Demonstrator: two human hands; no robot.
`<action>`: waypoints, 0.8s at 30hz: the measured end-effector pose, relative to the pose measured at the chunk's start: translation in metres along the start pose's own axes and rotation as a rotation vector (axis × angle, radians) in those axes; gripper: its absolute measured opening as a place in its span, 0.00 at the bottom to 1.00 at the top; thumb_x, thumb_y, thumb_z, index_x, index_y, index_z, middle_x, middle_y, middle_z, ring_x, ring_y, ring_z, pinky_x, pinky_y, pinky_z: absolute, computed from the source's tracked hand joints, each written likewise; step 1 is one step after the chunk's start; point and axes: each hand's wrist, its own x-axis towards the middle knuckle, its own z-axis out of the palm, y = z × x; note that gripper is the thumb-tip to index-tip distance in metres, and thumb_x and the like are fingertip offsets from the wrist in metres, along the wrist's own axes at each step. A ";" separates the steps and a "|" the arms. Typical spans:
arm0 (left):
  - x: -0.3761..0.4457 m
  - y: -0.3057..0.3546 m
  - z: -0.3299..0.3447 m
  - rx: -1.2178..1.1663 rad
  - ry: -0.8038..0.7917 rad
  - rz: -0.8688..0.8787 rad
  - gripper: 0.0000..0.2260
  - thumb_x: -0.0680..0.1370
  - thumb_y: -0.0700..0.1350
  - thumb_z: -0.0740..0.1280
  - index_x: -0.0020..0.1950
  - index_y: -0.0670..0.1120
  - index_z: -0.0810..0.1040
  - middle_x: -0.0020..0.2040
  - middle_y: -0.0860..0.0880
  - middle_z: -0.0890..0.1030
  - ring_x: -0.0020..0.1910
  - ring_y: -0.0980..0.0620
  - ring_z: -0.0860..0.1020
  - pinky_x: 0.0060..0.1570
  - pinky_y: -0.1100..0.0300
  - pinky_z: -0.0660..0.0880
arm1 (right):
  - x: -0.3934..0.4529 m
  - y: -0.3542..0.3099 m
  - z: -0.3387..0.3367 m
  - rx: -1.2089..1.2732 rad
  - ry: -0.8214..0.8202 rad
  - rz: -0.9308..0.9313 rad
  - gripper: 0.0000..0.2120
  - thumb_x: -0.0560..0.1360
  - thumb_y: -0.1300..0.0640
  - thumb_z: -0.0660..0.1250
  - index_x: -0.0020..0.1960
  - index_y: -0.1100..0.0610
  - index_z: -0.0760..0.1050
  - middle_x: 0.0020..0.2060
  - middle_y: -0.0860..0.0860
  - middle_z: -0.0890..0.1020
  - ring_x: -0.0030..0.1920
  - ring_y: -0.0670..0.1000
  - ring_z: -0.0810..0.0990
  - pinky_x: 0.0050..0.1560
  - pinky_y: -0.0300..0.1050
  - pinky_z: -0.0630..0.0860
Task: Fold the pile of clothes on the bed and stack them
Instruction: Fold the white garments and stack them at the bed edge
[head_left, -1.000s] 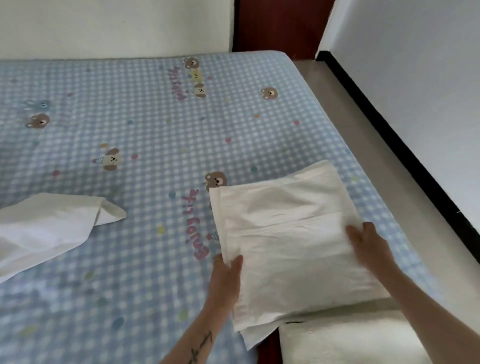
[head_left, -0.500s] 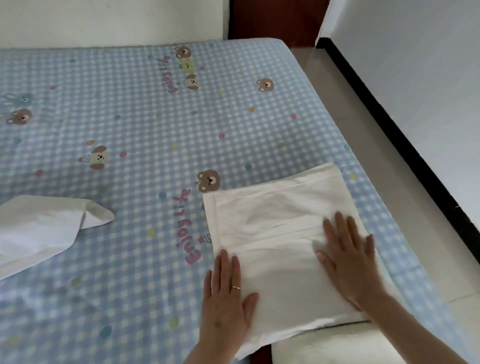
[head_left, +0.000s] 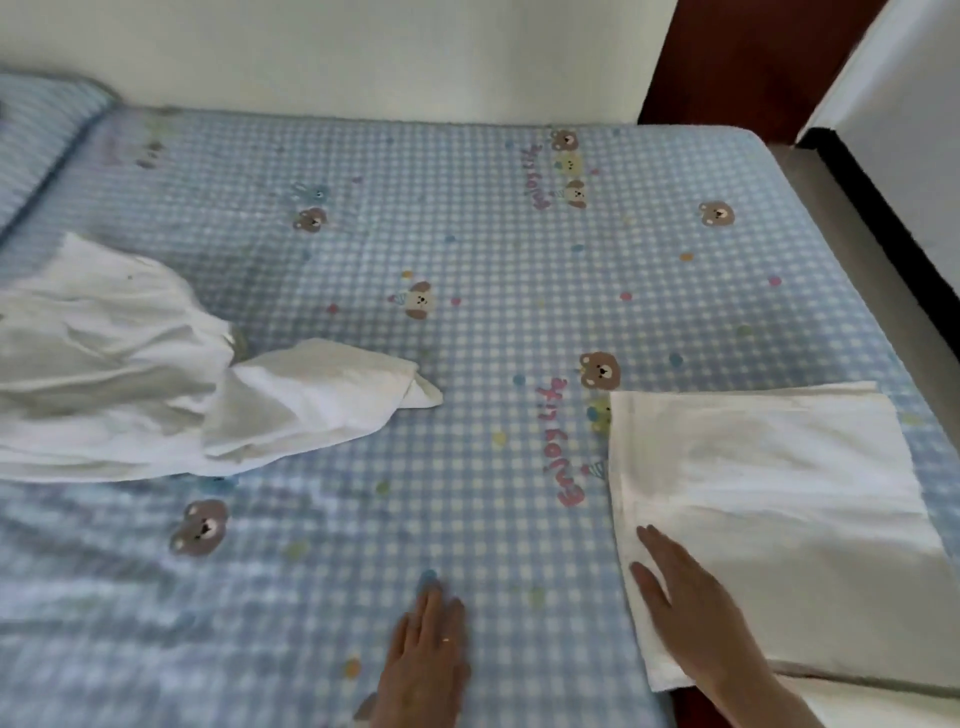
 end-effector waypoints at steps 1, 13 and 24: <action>-0.026 -0.040 -0.006 0.021 0.011 -0.046 0.37 0.68 0.57 0.55 0.76 0.51 0.51 0.78 0.46 0.44 0.76 0.56 0.40 0.67 0.61 0.57 | -0.001 -0.031 0.015 0.040 -0.054 -0.046 0.24 0.80 0.48 0.57 0.74 0.49 0.60 0.73 0.45 0.64 0.72 0.45 0.65 0.69 0.39 0.61; -0.205 -0.374 -0.111 0.267 -0.201 -0.551 0.20 0.57 0.54 0.67 0.37 0.38 0.80 0.29 0.40 0.81 0.23 0.46 0.80 0.14 0.57 0.72 | 0.059 -0.390 0.166 -0.112 -0.128 -0.547 0.25 0.81 0.50 0.54 0.76 0.52 0.54 0.75 0.49 0.60 0.73 0.48 0.62 0.66 0.41 0.65; -0.101 -0.588 -0.162 0.262 0.057 -0.530 0.30 0.56 0.28 0.76 0.58 0.33 0.78 0.57 0.30 0.78 0.54 0.31 0.78 0.49 0.40 0.77 | 0.132 -0.520 0.278 -0.512 -0.084 -0.619 0.33 0.79 0.55 0.56 0.77 0.53 0.41 0.77 0.53 0.44 0.77 0.52 0.46 0.75 0.48 0.48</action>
